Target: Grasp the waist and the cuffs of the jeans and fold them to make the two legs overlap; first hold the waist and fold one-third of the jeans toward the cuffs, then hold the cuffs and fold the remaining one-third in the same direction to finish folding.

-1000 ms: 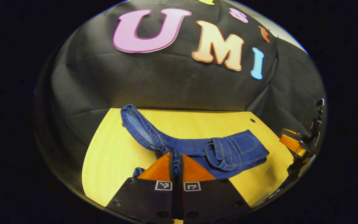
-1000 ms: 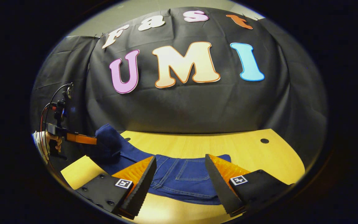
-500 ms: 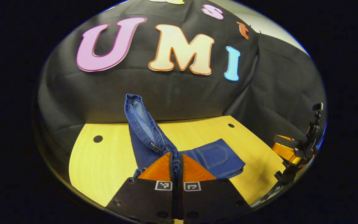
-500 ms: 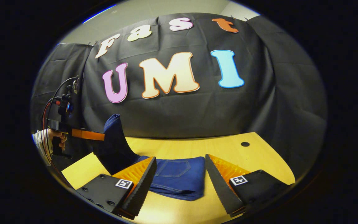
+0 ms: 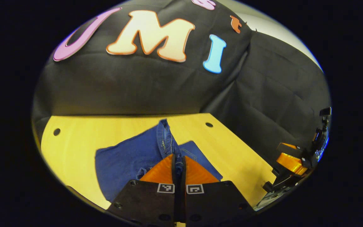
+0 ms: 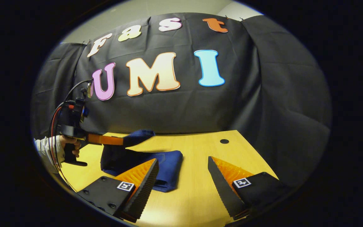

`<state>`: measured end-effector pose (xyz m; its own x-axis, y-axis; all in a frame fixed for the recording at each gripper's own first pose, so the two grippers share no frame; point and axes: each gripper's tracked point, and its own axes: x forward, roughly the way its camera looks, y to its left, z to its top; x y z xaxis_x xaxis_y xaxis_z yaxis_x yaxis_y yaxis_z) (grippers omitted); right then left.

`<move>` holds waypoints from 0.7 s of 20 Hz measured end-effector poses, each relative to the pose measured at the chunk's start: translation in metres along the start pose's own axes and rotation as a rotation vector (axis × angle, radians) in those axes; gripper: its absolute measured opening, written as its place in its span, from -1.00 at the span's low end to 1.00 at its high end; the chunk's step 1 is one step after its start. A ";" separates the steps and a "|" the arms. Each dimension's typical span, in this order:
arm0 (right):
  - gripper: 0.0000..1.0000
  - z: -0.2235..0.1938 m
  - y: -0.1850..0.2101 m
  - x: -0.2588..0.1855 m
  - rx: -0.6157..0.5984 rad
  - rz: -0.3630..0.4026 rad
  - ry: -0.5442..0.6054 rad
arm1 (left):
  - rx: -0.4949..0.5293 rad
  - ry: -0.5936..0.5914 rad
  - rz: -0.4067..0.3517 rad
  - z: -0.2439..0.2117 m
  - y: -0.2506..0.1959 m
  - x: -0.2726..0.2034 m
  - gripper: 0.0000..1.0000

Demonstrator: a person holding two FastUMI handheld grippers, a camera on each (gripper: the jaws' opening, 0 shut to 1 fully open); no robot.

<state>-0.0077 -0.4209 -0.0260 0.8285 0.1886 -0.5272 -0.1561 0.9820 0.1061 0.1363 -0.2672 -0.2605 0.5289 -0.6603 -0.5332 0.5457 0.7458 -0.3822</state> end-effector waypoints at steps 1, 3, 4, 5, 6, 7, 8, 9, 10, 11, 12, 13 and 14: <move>0.95 -0.002 -0.004 -0.003 0.000 -0.003 0.004 | 0.002 0.023 0.007 -0.014 -0.003 0.010 -1.00; 0.95 -0.006 -0.009 -0.006 -0.003 0.005 0.011 | 0.002 0.060 0.039 -0.037 -0.005 0.028 -0.95; 0.95 -0.006 -0.009 -0.007 -0.007 0.013 0.012 | -0.001 0.078 0.059 -0.050 -0.004 0.035 -1.00; 0.95 -0.006 -0.009 -0.008 -0.013 0.026 0.010 | -0.002 0.097 0.081 -0.061 -0.004 0.038 -1.00; 0.95 -0.006 -0.007 -0.008 -0.020 0.044 0.005 | -0.015 0.106 0.069 -0.068 -0.011 0.038 -1.00; 0.94 -0.004 -0.004 -0.007 -0.033 0.064 -0.002 | -0.020 0.087 0.084 -0.066 -0.014 0.032 -0.95; 0.95 -0.004 0.001 -0.007 -0.047 0.088 -0.011 | -0.024 0.044 0.086 -0.059 -0.021 0.031 -0.41; 0.95 -0.001 0.006 -0.004 -0.059 0.112 -0.016 | -0.008 -0.021 0.101 -0.045 -0.025 0.020 0.05; 0.94 0.004 0.012 -0.005 -0.065 0.131 -0.027 | 0.015 -0.082 0.144 -0.030 -0.024 0.004 0.52; 0.95 0.011 0.020 -0.005 -0.060 0.152 -0.045 | 0.039 -0.138 0.192 -0.016 -0.021 -0.012 0.99; 0.94 0.021 0.030 -0.008 -0.047 0.168 -0.070 | 0.056 -0.186 0.243 -0.002 -0.018 -0.033 0.89; 0.94 0.031 0.039 -0.009 -0.033 0.176 -0.100 | 0.066 -0.238 0.292 0.009 -0.015 -0.056 0.89; 0.95 0.042 0.049 -0.011 -0.020 0.180 -0.134 | 0.068 -0.292 0.339 0.022 -0.012 -0.080 0.90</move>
<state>-0.0015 -0.3754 0.0206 0.8502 0.3594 -0.3847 -0.3169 0.9329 0.1712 0.1015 -0.2248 -0.1968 0.8413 -0.3840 -0.3804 0.3461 0.9233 -0.1667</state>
